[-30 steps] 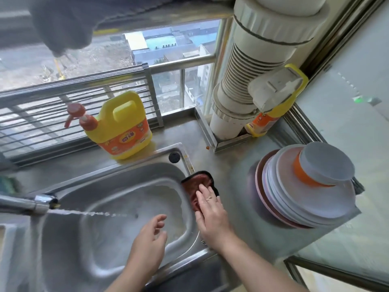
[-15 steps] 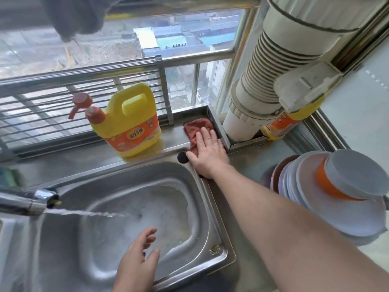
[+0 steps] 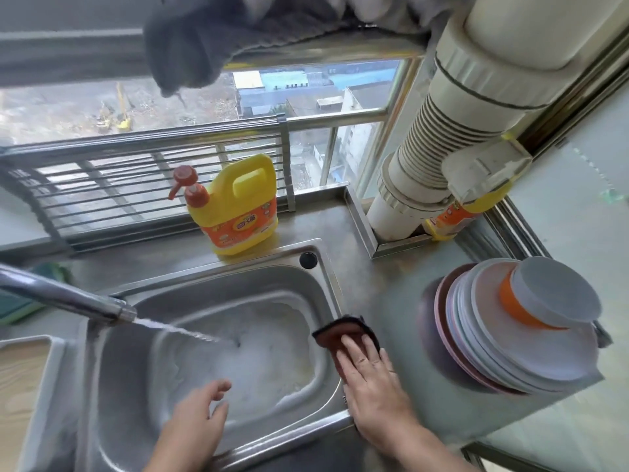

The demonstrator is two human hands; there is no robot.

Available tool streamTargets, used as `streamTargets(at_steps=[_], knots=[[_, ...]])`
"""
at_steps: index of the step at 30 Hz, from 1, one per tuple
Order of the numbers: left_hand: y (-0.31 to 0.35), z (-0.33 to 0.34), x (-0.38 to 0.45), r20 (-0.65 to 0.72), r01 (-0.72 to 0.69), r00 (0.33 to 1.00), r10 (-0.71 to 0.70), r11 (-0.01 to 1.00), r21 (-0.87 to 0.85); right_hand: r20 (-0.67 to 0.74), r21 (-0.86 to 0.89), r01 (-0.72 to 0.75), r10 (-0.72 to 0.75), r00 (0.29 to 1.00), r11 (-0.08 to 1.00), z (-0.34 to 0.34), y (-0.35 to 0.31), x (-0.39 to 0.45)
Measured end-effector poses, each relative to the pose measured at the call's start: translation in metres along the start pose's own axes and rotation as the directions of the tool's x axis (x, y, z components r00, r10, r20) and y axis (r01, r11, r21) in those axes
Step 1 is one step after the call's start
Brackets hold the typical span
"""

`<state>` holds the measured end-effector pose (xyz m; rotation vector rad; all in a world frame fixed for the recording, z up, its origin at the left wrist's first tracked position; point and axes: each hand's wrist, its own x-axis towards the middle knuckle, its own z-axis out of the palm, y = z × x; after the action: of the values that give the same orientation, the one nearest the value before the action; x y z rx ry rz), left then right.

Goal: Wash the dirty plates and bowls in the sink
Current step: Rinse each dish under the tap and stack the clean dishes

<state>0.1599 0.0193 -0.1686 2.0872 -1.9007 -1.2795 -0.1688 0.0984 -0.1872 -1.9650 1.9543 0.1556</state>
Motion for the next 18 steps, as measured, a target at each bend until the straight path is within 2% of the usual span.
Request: streamTargets(at_steps=[1,4,6,9,11,14,18], knots=[[-0.012,-0.008,0.0,-0.016,0.02,1.0,-0.02,0.999,0.036,0.017,-0.025,0.038,-0.038,0.999,0.999,-0.008,0.001,0.011],[-0.053,-0.028,-0.004,-0.072,0.081,0.995,-0.072,0.988,0.135,0.069,-0.015,0.026,-0.025,0.997,1.0,-0.041,-0.004,0.071],[-0.068,-0.038,-0.005,-0.105,0.067,0.993,-0.047,0.978,0.195,0.071,0.026,-0.044,0.042,0.997,0.999,-0.068,-0.007,0.118],[-0.084,-0.042,-0.01,-0.086,0.005,0.996,0.019,0.962,0.273,0.083,-0.01,-0.003,0.004,0.997,1.0,-0.078,-0.014,0.157],[-0.087,-0.042,-0.013,-0.067,-0.04,0.996,0.063,0.953,0.299,0.046,0.035,0.053,-0.054,0.997,0.998,-0.064,-0.007,0.138],[-0.089,-0.043,-0.014,-0.047,-0.096,0.992,0.115,0.948,0.304,-0.18,0.124,0.162,-0.139,0.974,0.979,-0.025,0.0,0.056],[-0.1,-0.052,-0.017,-0.053,-0.207,0.966,0.253,0.88,0.428,-0.246,0.28,0.124,-0.053,0.968,0.952,0.023,-0.04,-0.039]])
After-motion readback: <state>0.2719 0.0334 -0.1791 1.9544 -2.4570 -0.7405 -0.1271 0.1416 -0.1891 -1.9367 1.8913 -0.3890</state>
